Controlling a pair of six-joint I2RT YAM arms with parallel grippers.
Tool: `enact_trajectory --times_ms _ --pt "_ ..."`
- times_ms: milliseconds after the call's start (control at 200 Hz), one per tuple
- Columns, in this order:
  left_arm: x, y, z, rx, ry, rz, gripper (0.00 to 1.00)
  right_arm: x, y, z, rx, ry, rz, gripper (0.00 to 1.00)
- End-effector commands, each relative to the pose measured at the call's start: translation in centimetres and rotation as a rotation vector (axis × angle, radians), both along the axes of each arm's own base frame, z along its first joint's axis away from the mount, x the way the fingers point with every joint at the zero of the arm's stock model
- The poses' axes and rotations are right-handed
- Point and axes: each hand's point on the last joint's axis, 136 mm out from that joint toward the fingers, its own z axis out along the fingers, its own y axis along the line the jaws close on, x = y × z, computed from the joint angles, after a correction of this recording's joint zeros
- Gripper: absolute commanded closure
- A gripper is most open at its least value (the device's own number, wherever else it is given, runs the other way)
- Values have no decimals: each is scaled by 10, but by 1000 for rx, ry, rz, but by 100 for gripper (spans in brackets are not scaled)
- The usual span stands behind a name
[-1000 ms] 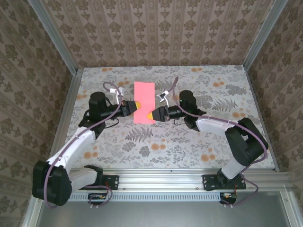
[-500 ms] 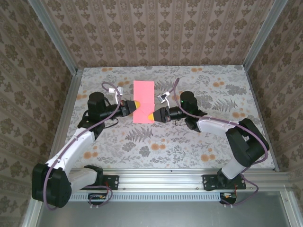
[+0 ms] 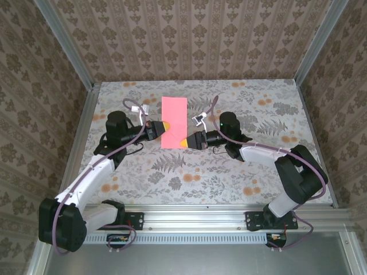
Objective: Fold a paper plane with a square sheet of paper (pick it up from the middle)
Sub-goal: Turn over the paper at the center of the table.
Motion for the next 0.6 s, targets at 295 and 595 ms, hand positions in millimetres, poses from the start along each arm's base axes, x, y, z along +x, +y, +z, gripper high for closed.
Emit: enact_trajectory --times_ms 295,595 --pt "2 2 30 -29 -79 10 100 -9 -7 -1 -3 -14 13 100" --pt "-1 1 31 -32 -80 0 100 -1 -6 9 7 -19 -11 67"
